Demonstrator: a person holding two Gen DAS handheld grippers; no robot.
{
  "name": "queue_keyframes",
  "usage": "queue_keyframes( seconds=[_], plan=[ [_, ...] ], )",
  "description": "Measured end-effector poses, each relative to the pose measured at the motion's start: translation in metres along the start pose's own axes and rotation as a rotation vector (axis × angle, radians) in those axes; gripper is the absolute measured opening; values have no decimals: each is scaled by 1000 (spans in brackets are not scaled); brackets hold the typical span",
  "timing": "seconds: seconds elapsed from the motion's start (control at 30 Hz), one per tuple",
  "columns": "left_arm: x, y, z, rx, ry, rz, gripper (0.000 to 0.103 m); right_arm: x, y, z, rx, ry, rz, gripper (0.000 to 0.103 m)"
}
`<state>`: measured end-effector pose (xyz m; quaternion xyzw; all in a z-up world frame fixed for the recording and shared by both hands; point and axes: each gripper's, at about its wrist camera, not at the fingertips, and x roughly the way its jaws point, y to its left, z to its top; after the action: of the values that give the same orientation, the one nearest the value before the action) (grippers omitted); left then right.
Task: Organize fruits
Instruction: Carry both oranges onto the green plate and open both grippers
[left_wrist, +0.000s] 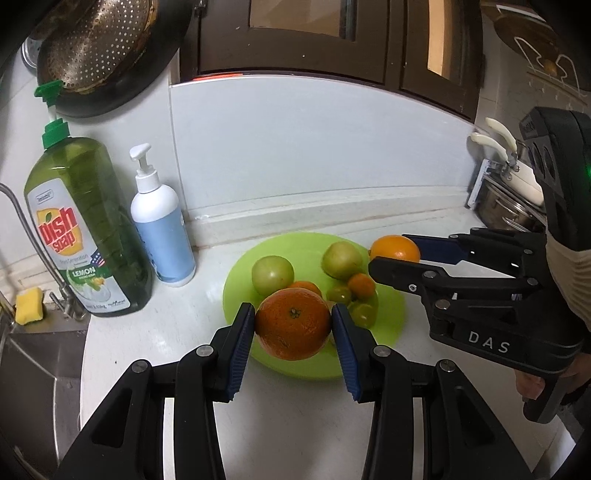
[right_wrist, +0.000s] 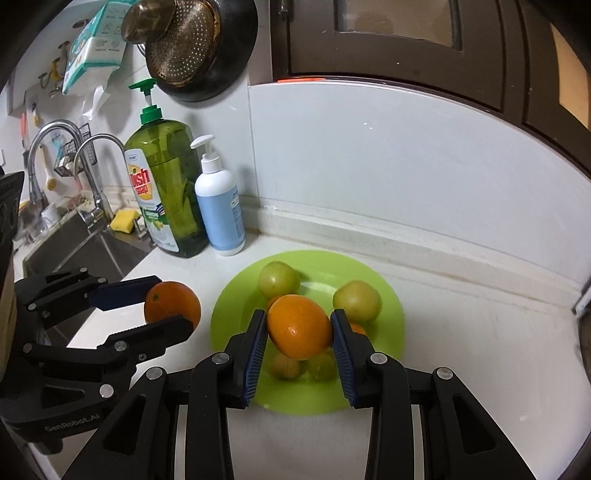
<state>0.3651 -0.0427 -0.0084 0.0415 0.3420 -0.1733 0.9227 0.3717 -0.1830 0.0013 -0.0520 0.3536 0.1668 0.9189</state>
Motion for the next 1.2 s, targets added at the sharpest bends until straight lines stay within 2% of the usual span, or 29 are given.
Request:
queue_keyframes(
  seconds=[0.57, 0.93, 1.2],
  plan=[
    [72, 16, 4, -2, 104, -18, 42, 85, -21, 27, 11, 73, 16, 36],
    [93, 21, -1, -8, 147, -33, 42, 127, -29, 25, 23, 127, 3, 36],
    [99, 20, -4, -14, 160, -42, 42, 137, -28, 26, 23, 141, 3, 36]
  ],
)
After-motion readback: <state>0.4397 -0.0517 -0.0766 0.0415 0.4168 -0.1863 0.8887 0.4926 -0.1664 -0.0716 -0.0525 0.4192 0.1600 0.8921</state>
